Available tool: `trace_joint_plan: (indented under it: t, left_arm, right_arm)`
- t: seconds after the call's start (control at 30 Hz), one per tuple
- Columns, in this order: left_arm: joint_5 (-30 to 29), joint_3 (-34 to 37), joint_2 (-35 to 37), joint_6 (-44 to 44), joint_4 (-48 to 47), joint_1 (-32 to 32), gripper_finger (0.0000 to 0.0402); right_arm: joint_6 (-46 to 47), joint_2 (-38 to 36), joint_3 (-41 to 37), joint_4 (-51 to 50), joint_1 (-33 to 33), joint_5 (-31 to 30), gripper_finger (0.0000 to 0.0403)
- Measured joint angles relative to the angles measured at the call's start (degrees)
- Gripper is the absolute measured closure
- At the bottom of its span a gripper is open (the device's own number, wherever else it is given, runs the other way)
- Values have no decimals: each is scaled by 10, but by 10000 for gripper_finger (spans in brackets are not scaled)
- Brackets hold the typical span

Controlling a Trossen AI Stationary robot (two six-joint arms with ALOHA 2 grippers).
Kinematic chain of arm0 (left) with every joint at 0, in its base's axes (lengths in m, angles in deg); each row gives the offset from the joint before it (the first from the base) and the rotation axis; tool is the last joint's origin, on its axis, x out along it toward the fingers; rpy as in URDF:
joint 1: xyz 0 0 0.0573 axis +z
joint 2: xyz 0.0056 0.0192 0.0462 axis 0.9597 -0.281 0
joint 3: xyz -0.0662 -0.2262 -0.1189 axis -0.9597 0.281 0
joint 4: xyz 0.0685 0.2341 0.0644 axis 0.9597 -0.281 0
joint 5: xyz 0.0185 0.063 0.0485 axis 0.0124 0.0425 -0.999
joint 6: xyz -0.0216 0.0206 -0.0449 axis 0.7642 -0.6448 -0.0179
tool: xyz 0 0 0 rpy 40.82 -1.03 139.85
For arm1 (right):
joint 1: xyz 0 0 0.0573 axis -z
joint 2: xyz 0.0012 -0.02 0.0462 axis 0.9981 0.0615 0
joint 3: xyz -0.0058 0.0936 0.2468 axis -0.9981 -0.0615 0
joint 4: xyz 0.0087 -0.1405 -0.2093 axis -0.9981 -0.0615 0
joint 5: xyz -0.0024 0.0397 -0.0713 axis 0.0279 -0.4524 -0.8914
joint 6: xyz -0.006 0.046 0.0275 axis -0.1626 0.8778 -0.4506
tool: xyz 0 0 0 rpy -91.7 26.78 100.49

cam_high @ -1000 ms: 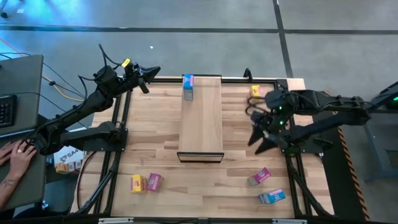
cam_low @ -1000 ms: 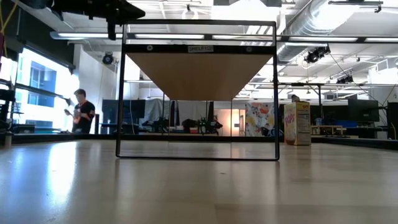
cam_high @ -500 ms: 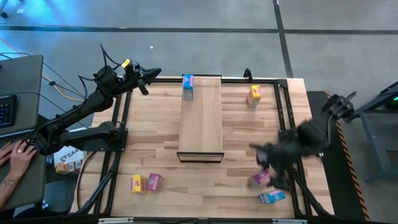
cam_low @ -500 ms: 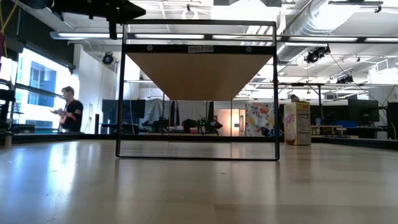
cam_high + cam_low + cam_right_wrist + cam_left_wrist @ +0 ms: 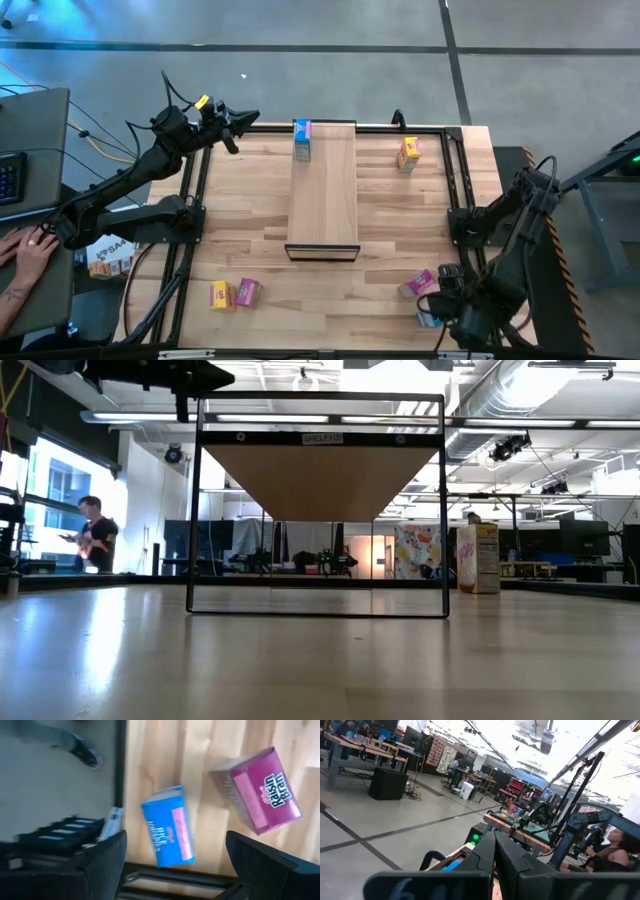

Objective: Stack cereal on shelf
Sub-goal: Put the blue cereal box on the shelf

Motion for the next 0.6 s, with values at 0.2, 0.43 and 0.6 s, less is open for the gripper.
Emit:
trace_joint_plan:
  t: [0.2, 0.43, 0.6]
  left_arm:
    - [0, 0, 0, 0, 0, 0, 402]
    - [0, 0, 0, -9, -1, 0, 401]
    - [-3, 0, 0, -14, -1, 0, 402]
  right_arm:
    - [52, 4, -75, 48, -20, 13, 84]
    - [58, 4, -126, 120, -37, 22, 84]
    - [57, 4, -156, 128, -46, 20, 86]
